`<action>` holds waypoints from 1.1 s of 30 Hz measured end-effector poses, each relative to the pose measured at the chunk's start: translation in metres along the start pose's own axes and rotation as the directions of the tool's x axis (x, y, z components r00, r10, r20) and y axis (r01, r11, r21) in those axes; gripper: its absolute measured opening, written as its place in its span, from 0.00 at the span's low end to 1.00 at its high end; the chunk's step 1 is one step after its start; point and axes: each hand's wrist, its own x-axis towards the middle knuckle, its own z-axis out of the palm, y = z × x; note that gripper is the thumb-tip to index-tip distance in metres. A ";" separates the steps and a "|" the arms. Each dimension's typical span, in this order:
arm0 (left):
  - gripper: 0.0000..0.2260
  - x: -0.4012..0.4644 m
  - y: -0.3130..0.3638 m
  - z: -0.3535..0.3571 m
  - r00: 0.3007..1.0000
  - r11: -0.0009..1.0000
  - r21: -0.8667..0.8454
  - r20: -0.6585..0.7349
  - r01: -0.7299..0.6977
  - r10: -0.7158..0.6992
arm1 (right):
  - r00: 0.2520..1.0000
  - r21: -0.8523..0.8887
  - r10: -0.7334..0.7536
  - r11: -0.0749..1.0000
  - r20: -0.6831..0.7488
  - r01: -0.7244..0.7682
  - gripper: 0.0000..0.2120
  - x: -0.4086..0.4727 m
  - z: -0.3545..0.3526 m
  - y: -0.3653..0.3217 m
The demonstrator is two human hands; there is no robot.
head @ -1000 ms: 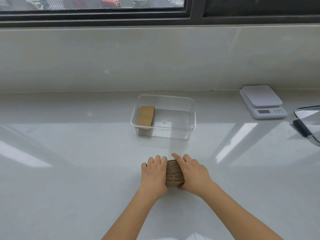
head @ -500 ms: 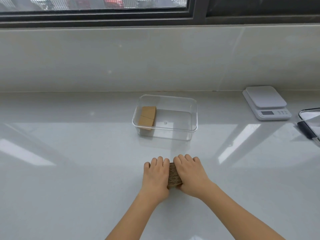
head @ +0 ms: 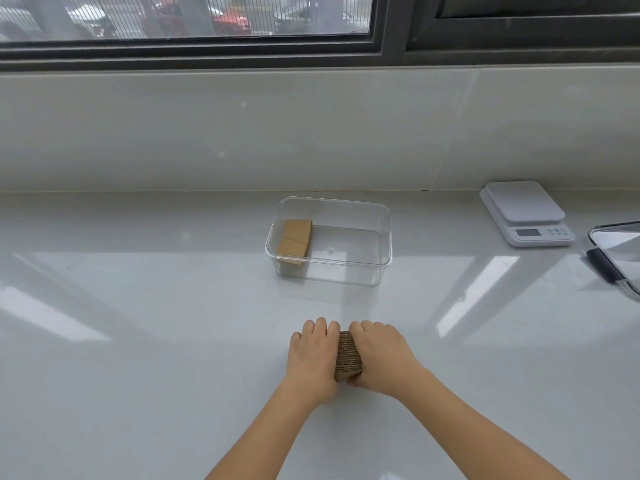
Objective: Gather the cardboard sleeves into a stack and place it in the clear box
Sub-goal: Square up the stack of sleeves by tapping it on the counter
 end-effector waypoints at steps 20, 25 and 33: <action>0.43 -0.013 0.008 -0.069 0.978 0.935 -0.288 -0.071 -0.208 0.196 | 0.996 0.949 0.084 0.315 -0.018 -0.010 0.29 -0.018 0.012 0.010; 0.47 -0.010 0.022 -0.041 0.983 0.965 -0.189 -0.027 -0.181 0.179 | 0.988 0.958 0.155 0.279 0.017 -0.061 0.34 -0.022 0.035 0.018; 0.48 -0.009 0.028 -0.040 0.986 0.986 0.026 -0.023 -0.164 0.164 | 0.994 0.941 0.100 0.340 -0.036 0.000 0.43 -0.025 0.035 0.019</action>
